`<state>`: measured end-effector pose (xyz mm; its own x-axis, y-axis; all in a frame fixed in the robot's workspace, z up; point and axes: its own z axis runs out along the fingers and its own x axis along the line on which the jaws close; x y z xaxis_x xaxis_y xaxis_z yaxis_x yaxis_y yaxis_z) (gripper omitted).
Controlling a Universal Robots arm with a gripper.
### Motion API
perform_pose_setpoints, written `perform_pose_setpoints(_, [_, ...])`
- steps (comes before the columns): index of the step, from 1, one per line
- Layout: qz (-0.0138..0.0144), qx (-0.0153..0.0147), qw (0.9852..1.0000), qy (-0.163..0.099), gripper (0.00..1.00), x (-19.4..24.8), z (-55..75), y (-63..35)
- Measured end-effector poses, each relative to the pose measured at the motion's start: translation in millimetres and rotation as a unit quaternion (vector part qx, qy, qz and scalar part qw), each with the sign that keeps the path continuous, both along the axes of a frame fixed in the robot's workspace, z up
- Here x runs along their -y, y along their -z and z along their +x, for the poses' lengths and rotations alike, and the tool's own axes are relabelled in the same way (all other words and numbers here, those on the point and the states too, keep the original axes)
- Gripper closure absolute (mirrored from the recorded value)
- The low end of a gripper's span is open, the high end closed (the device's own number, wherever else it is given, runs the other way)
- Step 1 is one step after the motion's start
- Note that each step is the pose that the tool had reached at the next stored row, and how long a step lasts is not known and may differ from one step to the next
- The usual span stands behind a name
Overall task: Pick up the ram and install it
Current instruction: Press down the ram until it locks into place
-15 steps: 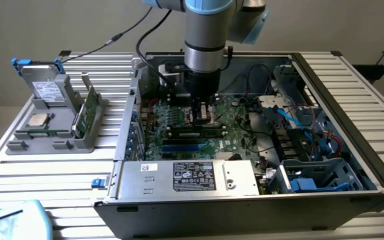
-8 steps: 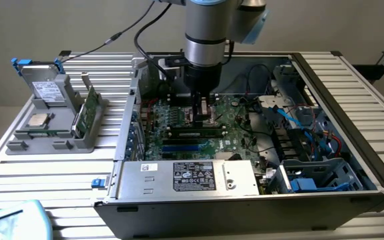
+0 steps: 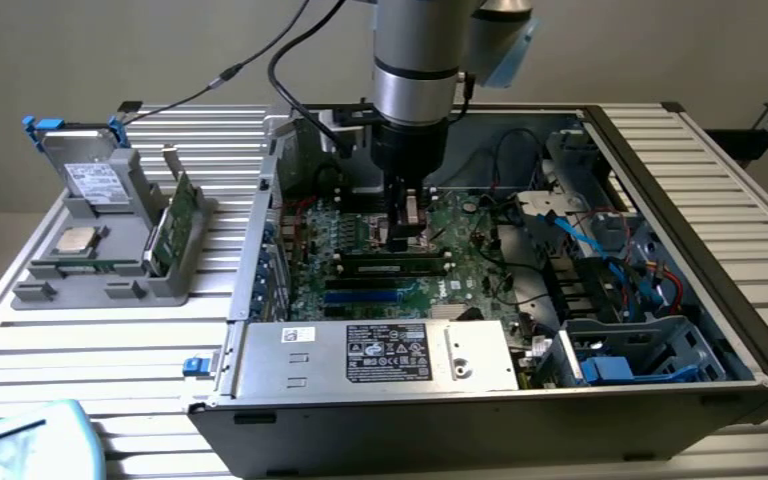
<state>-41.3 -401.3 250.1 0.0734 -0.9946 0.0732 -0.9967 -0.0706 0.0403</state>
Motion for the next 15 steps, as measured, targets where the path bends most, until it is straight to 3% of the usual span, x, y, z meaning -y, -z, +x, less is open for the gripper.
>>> perform_pose_setpoints(13, [-0.0001,0.0000,1.0000,0.001,0.89,0.1,-0.5,0.1])
perform_pose_setpoints(15, [-0.0001,0.0000,0.9999,0.014,0.89,0.1,-0.6,0.4])
